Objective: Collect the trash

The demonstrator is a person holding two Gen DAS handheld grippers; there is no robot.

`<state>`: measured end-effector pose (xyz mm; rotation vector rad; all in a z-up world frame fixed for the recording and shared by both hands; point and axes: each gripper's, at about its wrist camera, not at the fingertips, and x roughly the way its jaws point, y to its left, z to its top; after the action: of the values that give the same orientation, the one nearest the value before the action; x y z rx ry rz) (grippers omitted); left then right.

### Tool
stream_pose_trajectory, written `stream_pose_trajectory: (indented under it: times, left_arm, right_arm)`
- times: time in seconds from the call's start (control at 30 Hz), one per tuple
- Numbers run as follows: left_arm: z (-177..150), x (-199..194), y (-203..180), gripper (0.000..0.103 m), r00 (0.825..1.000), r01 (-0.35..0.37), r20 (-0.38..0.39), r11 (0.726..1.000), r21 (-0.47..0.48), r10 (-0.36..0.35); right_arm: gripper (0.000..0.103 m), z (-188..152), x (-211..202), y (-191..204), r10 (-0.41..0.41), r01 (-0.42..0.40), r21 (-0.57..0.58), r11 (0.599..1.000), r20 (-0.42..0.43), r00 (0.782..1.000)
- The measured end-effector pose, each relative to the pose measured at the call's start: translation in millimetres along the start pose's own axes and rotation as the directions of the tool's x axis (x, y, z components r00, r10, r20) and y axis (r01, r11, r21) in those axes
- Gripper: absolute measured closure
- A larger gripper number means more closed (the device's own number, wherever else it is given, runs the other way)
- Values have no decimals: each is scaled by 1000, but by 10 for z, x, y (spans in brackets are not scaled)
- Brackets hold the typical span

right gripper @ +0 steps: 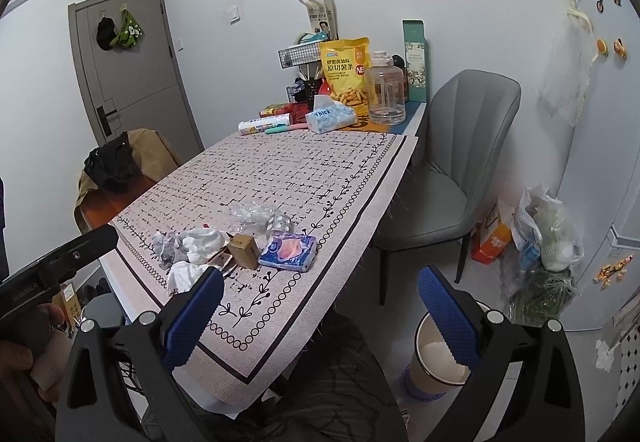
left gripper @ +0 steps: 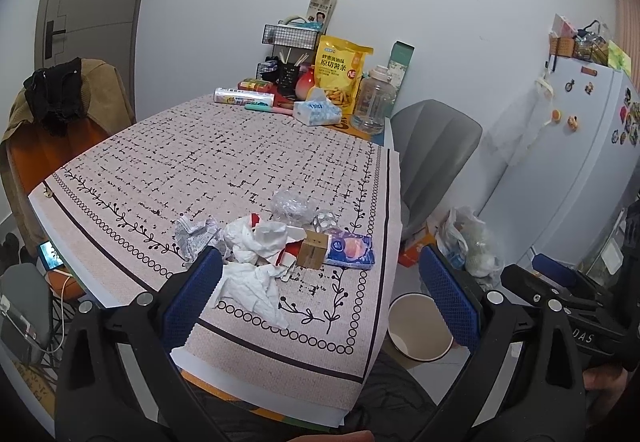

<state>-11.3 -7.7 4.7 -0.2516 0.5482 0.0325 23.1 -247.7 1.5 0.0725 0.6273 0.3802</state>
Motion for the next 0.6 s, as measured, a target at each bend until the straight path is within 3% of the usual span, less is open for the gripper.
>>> stream_pose_trajectory:
  times: [0.6]
  left_arm:
    - [-48,168,77,6,999,-5,-42,1000,-18,4]
  right_arm:
    - [8,-41,127,13,19,-19,7,1000,-26,999]
